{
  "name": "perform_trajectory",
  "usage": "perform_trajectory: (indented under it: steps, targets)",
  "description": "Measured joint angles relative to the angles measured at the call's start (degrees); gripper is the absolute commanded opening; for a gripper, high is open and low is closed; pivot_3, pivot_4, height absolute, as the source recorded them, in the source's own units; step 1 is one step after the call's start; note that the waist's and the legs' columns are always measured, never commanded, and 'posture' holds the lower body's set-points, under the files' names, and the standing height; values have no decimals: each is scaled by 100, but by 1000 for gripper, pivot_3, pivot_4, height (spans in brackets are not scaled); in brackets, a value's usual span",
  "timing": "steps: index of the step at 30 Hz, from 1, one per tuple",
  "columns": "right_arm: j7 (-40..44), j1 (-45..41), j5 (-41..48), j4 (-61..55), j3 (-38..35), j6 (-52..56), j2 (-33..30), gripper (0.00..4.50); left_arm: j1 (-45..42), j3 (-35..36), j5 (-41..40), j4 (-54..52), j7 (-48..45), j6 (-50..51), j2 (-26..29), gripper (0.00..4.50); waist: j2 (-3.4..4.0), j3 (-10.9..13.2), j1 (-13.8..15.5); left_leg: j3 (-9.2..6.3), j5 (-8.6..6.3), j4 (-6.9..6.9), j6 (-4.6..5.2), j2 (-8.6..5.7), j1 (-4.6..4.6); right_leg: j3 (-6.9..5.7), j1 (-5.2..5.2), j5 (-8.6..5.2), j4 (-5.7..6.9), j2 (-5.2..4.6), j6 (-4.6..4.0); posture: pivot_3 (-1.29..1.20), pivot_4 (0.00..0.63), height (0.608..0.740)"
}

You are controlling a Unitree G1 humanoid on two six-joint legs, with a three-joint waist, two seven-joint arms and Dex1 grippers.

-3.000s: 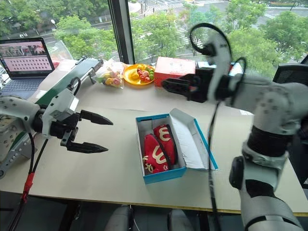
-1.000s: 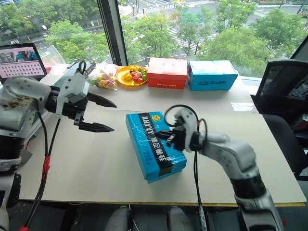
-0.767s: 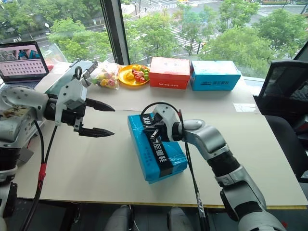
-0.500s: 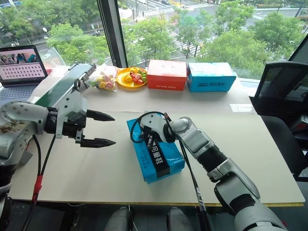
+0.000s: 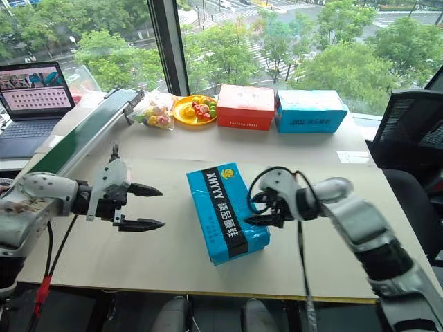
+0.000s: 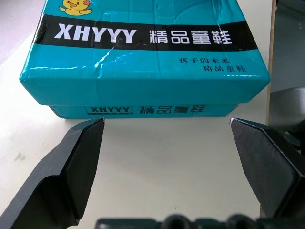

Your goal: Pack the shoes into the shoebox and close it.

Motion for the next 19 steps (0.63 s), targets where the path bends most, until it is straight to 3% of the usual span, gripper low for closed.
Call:
perform_trajectory:
  steps: [5,9,14,19]
  targets:
    - [-1478,610,-303,757,-1380,-320,547,4410,781,346,406,556,1466,-717,-1374,4500,-5,-2,13,0,-1,18,2,-2,4,0,18,7,-5,-4,4,0,150,739]
    - [-2380,1159,-425,1373,-2066,-457,1303,4410,1316,151,1032,788,2469,-1120,-1903,4500,-10,-2,16,-1,-1,4,2,-5,3,6,12,17,-7,-4,-8,0,150,739]
    - [-3067,2434,-866,1881,-2063,-2105,2589,4410,1977,-10,1796,1496,3714,-2427,-2943,4500,-1,-12,23,3,-10,6,4,-12,9,7,30,15,-23,-15,-4,0,150,739]
    - [-3631,2541,-1354,2184,-1938,-3461,3054,4410,2053,-6,1988,1871,4107,-3142,-3270,4500,13,-20,-45,9,-6,9,-1,-19,51,28,53,13,-20,-14,43,0,150,739]
